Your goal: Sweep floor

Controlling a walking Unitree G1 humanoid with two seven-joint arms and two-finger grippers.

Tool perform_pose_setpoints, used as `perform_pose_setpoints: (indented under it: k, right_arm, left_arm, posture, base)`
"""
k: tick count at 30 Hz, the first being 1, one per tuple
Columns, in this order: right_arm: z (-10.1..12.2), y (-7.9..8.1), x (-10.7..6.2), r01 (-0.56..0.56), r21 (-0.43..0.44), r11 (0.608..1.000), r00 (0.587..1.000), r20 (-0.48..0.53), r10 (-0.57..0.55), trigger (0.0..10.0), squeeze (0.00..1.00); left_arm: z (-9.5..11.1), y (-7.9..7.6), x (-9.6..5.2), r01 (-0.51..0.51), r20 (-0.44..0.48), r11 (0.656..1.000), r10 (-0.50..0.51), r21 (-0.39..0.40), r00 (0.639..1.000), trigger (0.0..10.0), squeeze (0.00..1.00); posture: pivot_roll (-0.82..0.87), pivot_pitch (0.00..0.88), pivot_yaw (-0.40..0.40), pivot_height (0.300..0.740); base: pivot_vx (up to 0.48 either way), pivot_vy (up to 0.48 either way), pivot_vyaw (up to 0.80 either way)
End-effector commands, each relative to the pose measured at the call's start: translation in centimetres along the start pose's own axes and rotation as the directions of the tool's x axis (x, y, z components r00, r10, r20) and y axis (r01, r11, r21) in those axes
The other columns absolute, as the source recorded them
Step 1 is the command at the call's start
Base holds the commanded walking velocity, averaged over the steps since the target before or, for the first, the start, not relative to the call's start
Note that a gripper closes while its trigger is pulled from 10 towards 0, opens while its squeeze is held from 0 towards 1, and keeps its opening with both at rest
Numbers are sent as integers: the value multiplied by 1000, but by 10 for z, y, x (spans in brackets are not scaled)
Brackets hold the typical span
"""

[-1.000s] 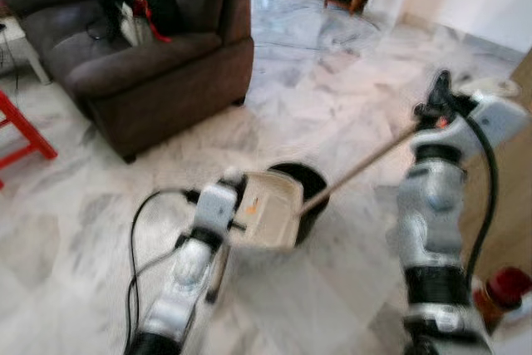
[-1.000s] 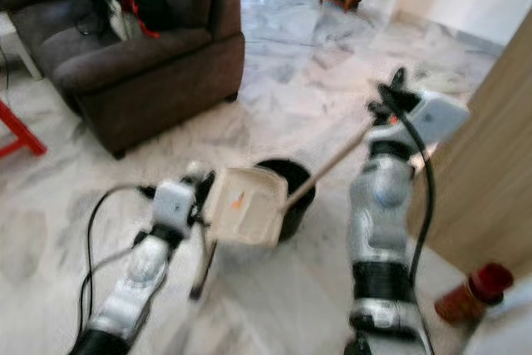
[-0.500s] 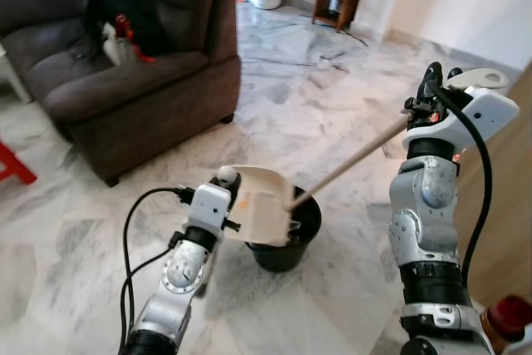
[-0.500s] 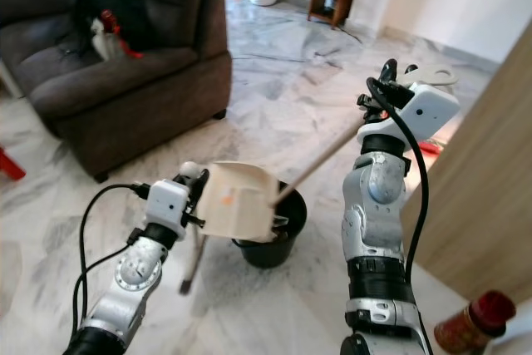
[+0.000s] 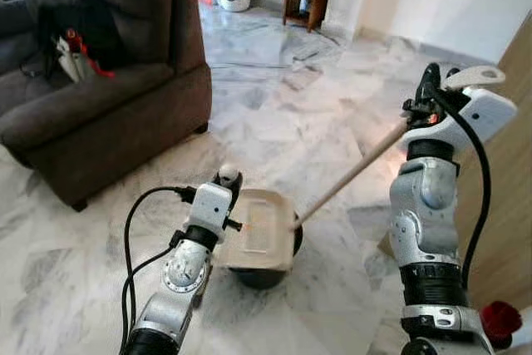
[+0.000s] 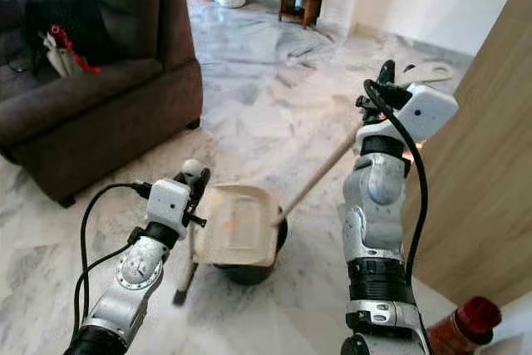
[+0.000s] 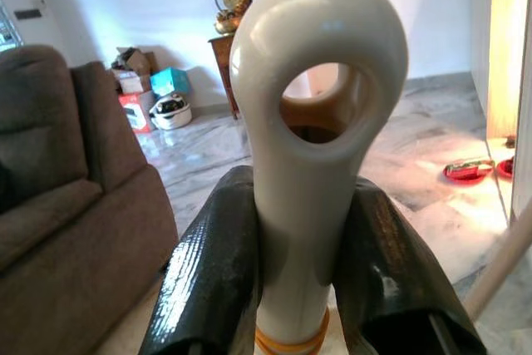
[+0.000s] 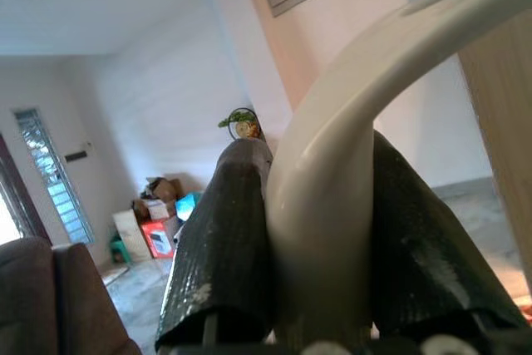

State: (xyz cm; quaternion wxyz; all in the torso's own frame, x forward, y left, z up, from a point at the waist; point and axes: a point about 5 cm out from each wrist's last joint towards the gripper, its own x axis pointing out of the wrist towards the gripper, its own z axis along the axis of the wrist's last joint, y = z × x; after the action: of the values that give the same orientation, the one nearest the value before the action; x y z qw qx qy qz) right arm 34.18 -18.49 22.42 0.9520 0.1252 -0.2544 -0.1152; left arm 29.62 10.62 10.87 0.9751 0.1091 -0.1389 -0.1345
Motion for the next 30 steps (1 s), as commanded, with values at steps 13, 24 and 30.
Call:
perform_pose_setpoints:
  k: [13,24,30]
  right_arm:
    - [18,12,1,-44,26,999,994,99,42,10000,0]
    - [26,55,-13,-198,-99,975,959,185,213,10000,0]
    - [26,82,-27,-263,-102,959,939,200,279,10000,0]
  left_arm:
    - [17,-4,7,18,89,1000,-18,-1,996,10000,0]
    - [17,-6,7,24,87,1000,-23,-4,996,10000,0]
    - [17,-6,7,20,87,1000,-20,-4,996,10000,0]
  posture:
    - [32,0,-10,740]
    - [30,0,-10,740]
    - [33,0,-12,740]
  base:
    - [20,0,0]
    - [0,0,0]
    - [0,0,0]
